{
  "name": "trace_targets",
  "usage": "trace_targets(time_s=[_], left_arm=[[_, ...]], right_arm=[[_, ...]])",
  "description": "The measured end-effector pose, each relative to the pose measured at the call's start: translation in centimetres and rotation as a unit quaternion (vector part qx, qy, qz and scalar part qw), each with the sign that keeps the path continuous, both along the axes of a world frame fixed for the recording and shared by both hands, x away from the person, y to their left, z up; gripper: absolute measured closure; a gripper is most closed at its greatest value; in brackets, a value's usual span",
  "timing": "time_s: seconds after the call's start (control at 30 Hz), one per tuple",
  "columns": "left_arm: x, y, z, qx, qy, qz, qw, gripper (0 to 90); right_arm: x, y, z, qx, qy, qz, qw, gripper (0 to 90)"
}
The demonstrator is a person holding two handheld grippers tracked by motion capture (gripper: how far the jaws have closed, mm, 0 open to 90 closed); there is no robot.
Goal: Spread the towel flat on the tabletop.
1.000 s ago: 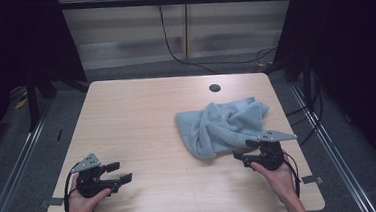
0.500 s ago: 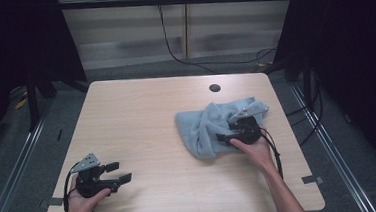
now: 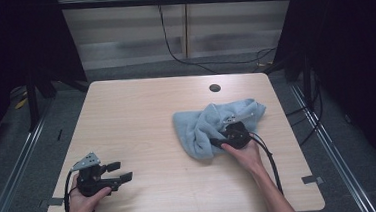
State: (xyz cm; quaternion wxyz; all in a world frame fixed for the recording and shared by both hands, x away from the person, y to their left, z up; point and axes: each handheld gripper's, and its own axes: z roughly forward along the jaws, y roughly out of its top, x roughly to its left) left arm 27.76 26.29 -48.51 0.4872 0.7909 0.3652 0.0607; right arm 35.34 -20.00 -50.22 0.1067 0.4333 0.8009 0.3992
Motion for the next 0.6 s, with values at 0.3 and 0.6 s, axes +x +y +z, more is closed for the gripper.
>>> trace_targets(time_s=[0.3,0.6], left_arm=[[0.1,-0.4,-0.1,0.008,-0.002,-0.005,1.0,28.0],[0.2,-0.3,0.1,-0.002,0.0,-0.001,1.0,27.9]], right_arm=[[-1.7,3.5,0.0,0.001,-0.007,0.075,0.9972,59.8],[-2.8,6.6,-0.2,0.013,-0.008,0.122,0.9924,59.6]])
